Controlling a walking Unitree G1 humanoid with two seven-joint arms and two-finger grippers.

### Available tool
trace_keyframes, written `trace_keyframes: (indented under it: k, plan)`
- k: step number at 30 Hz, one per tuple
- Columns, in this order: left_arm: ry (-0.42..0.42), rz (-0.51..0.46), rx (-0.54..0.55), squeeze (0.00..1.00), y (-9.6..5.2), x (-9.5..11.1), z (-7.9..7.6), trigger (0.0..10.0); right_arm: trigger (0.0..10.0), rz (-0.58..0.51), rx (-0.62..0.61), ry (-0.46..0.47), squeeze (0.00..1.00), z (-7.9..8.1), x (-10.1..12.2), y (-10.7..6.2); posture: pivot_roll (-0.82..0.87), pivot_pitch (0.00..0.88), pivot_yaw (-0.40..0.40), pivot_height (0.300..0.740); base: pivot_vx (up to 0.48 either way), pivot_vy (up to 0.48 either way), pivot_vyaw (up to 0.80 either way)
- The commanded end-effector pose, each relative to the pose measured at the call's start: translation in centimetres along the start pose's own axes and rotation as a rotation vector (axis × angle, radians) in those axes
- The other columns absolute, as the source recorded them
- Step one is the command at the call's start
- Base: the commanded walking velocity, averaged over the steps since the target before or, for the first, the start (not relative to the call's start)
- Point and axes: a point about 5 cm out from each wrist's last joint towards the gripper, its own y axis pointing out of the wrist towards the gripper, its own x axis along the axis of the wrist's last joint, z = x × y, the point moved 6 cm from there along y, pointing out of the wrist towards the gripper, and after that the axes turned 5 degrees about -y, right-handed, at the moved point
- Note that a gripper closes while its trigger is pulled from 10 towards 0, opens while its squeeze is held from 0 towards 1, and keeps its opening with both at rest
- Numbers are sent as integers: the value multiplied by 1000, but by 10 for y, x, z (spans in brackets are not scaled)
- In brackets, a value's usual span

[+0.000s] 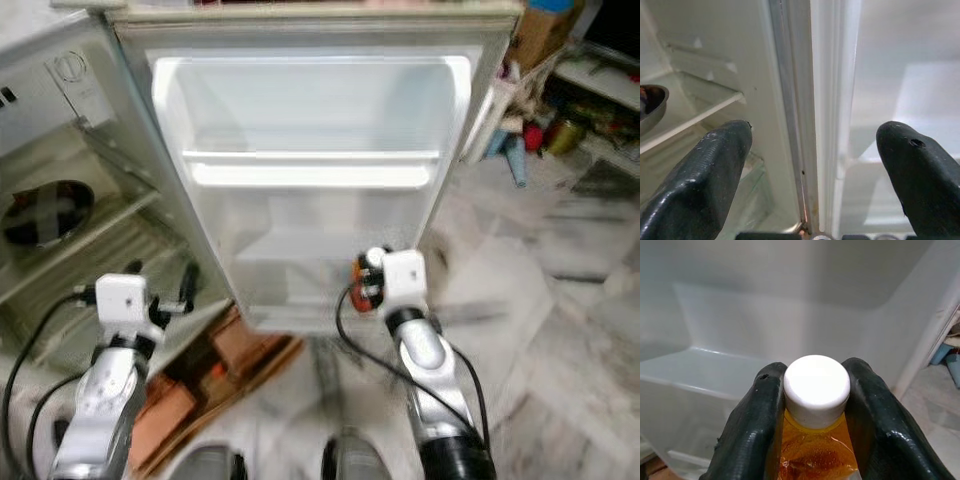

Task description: Restocking fridge

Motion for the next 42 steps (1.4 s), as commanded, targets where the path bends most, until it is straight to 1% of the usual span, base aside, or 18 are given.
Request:
trace_keyframes:
  k: [1, 5, 13, 16, 18, 20, 24, 28, 32, 38, 40, 41, 42]
  plan:
    - [9, 27, 36, 0, -5, -6, 11, 10000, 10000, -25, 25, 12, 0, 10, 7, 2, 88, 125, 1, 740, 0, 0, 0]
    - [18, 34, 32, 0, -5, -6, 10, 10000, 10000, -21, 27, 13, 0, 10, 7, 2, 91, 125, 1, 740, 0, 221, 0]
    - [20, 36, 15, 0, -4, -7, 8, 10000, 10000, -16, 18, 12, 0, 9, 6, 3, 89, 124, 0, 740, 0, 407, 0]
    - [26, 42, 15, 0, -4, -8, 8, 10000, 10000, -5, 5, 14, 0, 6, 4, 3, 89, 125, 1, 740, 0, 0, 0]
    - [34, 41, 18, 0, -4, -7, 8, 10000, 10000, -2, -1, 16, 0, 5, 3, 3, 90, 124, 1, 740, 0, 0, 0]
    - [86, 12, 38, 0, -3, -3, 12, 10000, 10000, -3, -2, 16, 0, 4, 3, 3, 90, 124, 1, 740, 0, 0, -700]
    - [60, 19, 28, 0, -3, -4, 10, 10000, 10000, -4, -1, 15, 0, 4, 4, 4, 90, 123, 0, 740, 0, 0, -592]
    - [54, 12, 13, 0, -2, -3, 8, 10000, 10000, -5, -2, 15, 0, 4, 4, 5, 90, 122, -2, 740, 0, 0, -559]
    - [55, 2, 10, 0, -2, -2, 7, 10000, 10000, -20, -10, 7, 0, 3, 7, 5, 89, 122, -2, 740, 0, 0, 0]
    - [47, -5, 7, 0, -4, -1, 6, 10000, 10000, -19, -7, 0, 0, 3, 6, 4, 87, 107, -4, 740, 46, 0, 0]
    - [44, -5, 10, 0, -6, -1, 7, 10000, 10000, -24, -10, -5, 0, 2, 7, 4, 84, 101, 0, 740, 298, 0, 0]
    - [42, 9, 16, 0, -11, -4, 11, 10000, 10000, -25, -24, -11, 0, -2, 7, 0, 85, 93, 2, 740, 296, 0, 0]
    - [42, 14, 19, 0, -13, -6, 12, 10000, 10000, -25, -30, -14, 0, -4, 7, -2, 85, 93, 2, 740, 296, 0, 0]
